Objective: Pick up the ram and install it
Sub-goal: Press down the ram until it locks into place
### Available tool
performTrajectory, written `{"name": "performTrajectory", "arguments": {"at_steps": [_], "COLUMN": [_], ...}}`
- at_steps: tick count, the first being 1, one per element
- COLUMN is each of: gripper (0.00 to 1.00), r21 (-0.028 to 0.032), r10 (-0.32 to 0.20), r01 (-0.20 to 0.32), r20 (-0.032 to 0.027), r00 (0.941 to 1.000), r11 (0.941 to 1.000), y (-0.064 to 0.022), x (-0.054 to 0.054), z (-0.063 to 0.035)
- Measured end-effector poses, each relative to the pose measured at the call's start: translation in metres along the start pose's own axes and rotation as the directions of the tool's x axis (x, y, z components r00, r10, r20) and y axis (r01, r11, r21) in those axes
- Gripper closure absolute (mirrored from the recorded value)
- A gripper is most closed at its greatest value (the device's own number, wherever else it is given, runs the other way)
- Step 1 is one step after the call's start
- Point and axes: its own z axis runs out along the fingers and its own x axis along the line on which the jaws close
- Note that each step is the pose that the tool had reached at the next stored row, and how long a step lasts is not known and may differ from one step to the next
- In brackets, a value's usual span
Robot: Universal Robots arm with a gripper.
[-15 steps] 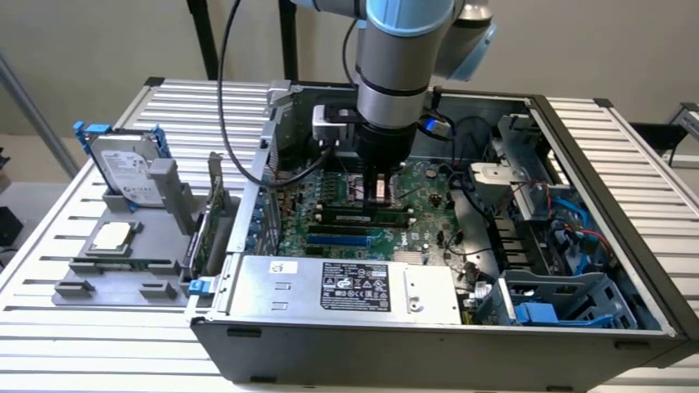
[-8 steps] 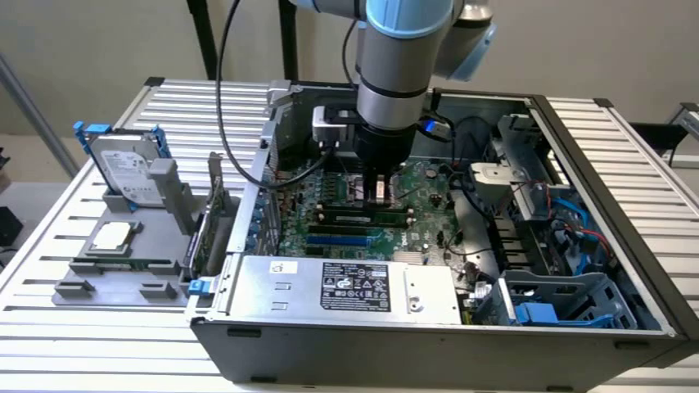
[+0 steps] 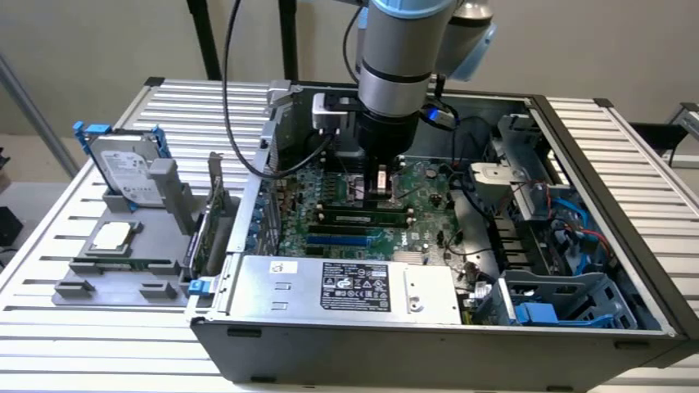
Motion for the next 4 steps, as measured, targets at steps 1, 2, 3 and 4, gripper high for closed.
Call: {"name": "performTrajectory", "arguments": {"at_steps": [1,2,3,4], "gripper": [0.89,0.89,0.89,0.89], "r21": [-0.0001,-0.0001,-0.0001,-0.0001], "r10": [0.000,0.000,0.000,0.000], "r01": [0.000,0.000,0.000,0.000], "r20": [-0.0001,-0.0002,-0.0002,-0.0001], "r00": [1.0000,1.0000,1.0000,1.0000], "r11": [1.0000,1.0000,1.0000,1.0000], "y": [0.0000,0.0000,0.0000,0.0000], "x": [0.0000,0.0000,0.0000,0.0000], "z": [-0.0001,-0.0001,-0.0001,-0.0001]}}
